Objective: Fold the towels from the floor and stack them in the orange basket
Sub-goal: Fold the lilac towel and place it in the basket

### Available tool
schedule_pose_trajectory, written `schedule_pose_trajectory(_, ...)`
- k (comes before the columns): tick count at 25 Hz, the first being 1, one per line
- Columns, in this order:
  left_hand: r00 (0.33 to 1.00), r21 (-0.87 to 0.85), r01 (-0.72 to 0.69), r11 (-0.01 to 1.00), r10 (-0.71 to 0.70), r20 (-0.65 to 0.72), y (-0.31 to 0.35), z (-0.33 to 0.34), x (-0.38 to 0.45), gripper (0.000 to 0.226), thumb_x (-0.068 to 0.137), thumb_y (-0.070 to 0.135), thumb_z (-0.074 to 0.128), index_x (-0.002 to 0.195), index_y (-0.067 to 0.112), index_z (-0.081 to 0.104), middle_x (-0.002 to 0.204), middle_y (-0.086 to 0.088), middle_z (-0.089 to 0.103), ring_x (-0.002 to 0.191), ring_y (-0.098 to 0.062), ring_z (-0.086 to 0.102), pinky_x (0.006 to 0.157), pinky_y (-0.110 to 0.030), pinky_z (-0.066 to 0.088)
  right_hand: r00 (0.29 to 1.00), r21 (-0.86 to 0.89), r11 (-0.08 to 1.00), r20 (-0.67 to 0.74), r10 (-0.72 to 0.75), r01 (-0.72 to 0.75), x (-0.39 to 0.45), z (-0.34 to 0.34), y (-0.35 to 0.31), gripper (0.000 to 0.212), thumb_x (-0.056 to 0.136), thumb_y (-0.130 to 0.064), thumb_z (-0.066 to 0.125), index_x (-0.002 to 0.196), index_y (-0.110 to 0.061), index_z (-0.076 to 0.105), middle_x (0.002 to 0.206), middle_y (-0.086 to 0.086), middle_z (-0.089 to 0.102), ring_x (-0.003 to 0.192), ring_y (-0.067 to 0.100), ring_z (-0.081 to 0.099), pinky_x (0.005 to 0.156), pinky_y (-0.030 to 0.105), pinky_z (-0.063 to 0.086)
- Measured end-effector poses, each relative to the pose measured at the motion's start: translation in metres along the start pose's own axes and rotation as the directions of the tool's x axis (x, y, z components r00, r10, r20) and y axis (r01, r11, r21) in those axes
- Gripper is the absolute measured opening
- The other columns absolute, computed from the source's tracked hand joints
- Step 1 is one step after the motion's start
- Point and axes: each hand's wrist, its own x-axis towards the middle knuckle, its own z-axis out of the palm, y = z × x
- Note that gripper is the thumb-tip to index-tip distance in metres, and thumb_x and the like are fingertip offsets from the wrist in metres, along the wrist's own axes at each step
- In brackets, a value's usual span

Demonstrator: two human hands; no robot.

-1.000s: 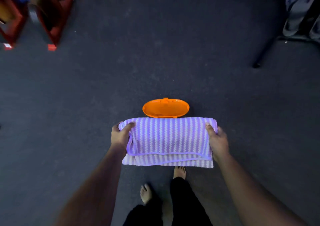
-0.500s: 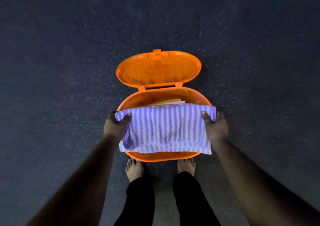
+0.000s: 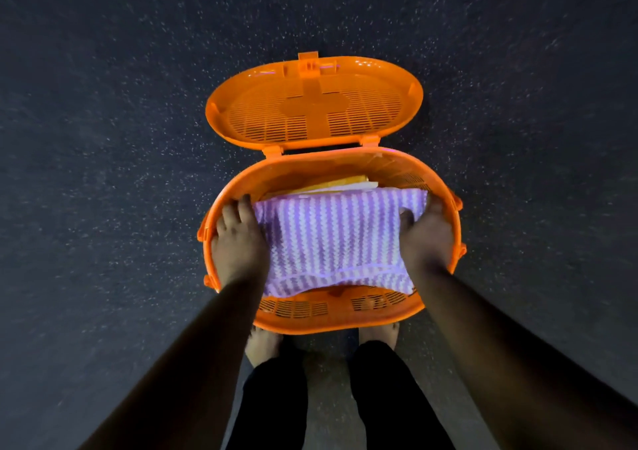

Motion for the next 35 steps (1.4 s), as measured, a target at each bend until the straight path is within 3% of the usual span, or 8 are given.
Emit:
schedule_pose_trajectory(3,0.946,0.109,-0.304,0.946,0.314,-0.085,0.011,-0.001,-0.028,0.059,0.097,0.026,0.06,0.151,0.01,0.042,0.158,-0.021,0.04,0.145,-0.04,0.036,0.118,-0.058,0.028,0.94,-0.14,0.935,-0.057,-0.337,0.327,-0.03,-0.005,-0.007,0.06,0.097,-0.032,0.056,0.149,-0.009,0.038,0.151,0.021,0.043,0.139,0.041,0.041,0.114,0.053,0.036)
schedule_pose_trajectory(6,0.913,0.056,-0.402,0.914,0.395,0.103,0.019,0.011,-0.043,0.076,0.097,0.056,0.044,0.159,0.012,0.031,0.166,-0.016,0.025,0.154,-0.033,0.024,0.122,-0.061,0.019,0.776,-0.237,0.739,0.194,-0.6,0.631,-0.045,0.013,-0.009,0.071,0.1,-0.058,0.039,0.158,-0.019,0.029,0.165,0.016,0.024,0.153,0.04,0.02,0.121,0.064,0.017)
schedule_pose_trajectory(11,0.93,0.096,-0.309,0.946,0.28,0.237,0.007,0.066,-0.025,0.096,0.087,0.082,0.028,0.163,0.027,0.01,0.171,-0.005,0.003,0.157,-0.033,0.006,0.117,-0.067,0.019,0.781,-0.38,0.687,0.387,-0.489,0.619,-0.016,0.076,0.018,0.097,0.084,-0.089,0.021,0.162,-0.033,0.001,0.17,0.013,-0.003,0.156,0.041,-0.005,0.115,0.076,0.006)
schedule_pose_trajectory(18,0.917,0.078,-0.326,0.942,0.295,0.269,-0.004,0.105,-0.002,0.101,0.082,0.088,0.034,0.162,0.034,0.006,0.172,0.0,-0.003,0.158,-0.031,0.0,0.111,-0.073,0.021,0.786,-0.366,0.707,0.416,-0.458,0.606,0.003,0.121,0.04,0.105,0.077,-0.094,0.025,0.16,-0.039,-0.009,0.169,0.009,-0.017,0.154,0.04,-0.016,0.108,0.081,0.005)
schedule_pose_trajectory(23,0.889,0.058,-0.25,0.967,0.205,0.41,0.009,0.006,-0.043,0.104,0.078,0.088,0.018,0.162,0.031,-0.002,0.171,-0.003,-0.008,0.158,-0.026,-0.001,0.121,-0.061,0.014,0.755,-0.341,0.732,0.556,-0.349,0.589,-0.037,0.029,0.007,0.101,0.081,-0.089,0.017,0.16,-0.034,-0.011,0.169,0.007,-0.018,0.155,0.033,-0.016,0.116,0.071,-0.003)
schedule_pose_trajectory(28,0.846,-0.072,-0.087,0.994,0.112,0.521,0.021,-0.158,-0.137,0.102,0.089,0.072,0.052,0.163,0.023,0.004,0.171,-0.01,0.004,0.156,-0.033,0.014,0.123,-0.05,0.02,0.727,-0.212,0.861,0.646,-0.232,0.462,-0.129,-0.127,-0.049,0.09,0.092,-0.068,0.051,0.162,-0.031,0.007,0.171,0.002,-0.001,0.157,0.025,-0.002,0.121,0.062,0.009)
schedule_pose_trajectory(31,0.87,-0.16,0.036,0.986,0.048,0.49,0.024,-0.273,-0.219,0.101,0.086,0.069,0.061,0.162,0.022,0.013,0.169,-0.01,0.018,0.15,-0.036,0.031,0.117,-0.048,0.032,0.705,-0.133,0.867,0.646,-0.292,0.481,-0.199,-0.232,-0.077,0.088,0.091,-0.064,0.058,0.161,-0.03,0.016,0.17,0.005,0.011,0.156,0.027,0.008,0.121,0.06,0.019)
schedule_pose_trajectory(35,0.917,-0.236,0.164,0.958,-0.06,0.395,0.018,-0.388,-0.33,0.102,0.085,0.069,0.064,0.162,0.023,0.015,0.169,-0.008,0.02,0.15,-0.032,0.031,0.119,-0.044,0.031,0.588,-0.089,0.746,0.678,-0.44,0.66,-0.284,-0.34,-0.11,0.09,0.088,-0.067,0.058,0.159,-0.027,0.02,0.167,0.008,0.019,0.154,0.03,0.015,0.119,0.059,0.024)
